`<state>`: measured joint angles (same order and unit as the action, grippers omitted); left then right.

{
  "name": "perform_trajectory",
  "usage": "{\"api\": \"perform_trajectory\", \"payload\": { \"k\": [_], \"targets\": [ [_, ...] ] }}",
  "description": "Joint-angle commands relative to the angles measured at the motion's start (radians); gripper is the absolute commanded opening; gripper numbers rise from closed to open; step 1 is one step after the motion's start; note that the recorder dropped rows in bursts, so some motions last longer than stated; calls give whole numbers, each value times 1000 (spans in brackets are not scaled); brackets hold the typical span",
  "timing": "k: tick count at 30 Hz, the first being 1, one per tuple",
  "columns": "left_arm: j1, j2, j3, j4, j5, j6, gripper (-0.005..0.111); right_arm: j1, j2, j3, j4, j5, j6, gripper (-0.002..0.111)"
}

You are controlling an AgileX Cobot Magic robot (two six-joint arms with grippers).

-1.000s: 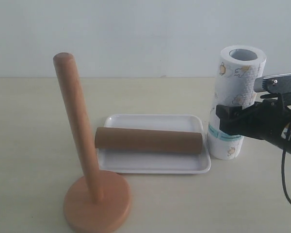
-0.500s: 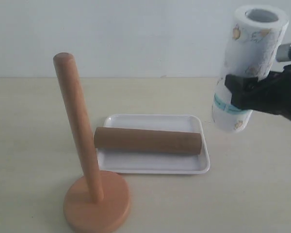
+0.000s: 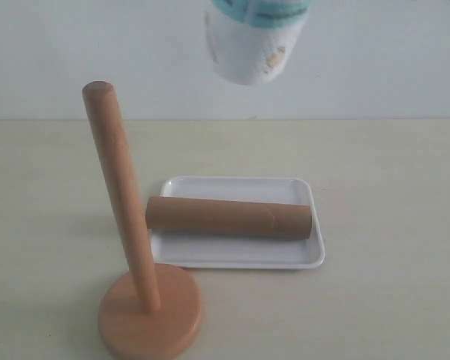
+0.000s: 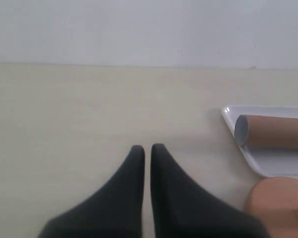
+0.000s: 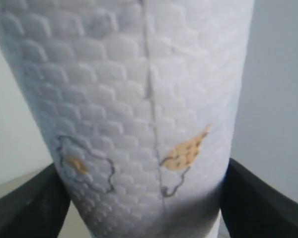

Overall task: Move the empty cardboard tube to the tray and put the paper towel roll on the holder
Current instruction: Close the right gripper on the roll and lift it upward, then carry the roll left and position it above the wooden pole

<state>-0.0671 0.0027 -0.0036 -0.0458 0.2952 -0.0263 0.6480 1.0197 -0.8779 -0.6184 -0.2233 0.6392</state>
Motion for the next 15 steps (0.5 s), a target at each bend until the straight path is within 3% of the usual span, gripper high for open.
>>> {"api": "perform_trajectory", "payload": {
  "k": [1,10,15],
  "targets": [
    [4,-3,4,1,0,3,4,135,-10,-114,0,14,10,1],
    [4,-3,4,1,0,3,4,304,76,-242,4,118,38,1],
    [4,-3,4,1,0,3,4,329,162,-279,9,159,43,1]
  ]
}}
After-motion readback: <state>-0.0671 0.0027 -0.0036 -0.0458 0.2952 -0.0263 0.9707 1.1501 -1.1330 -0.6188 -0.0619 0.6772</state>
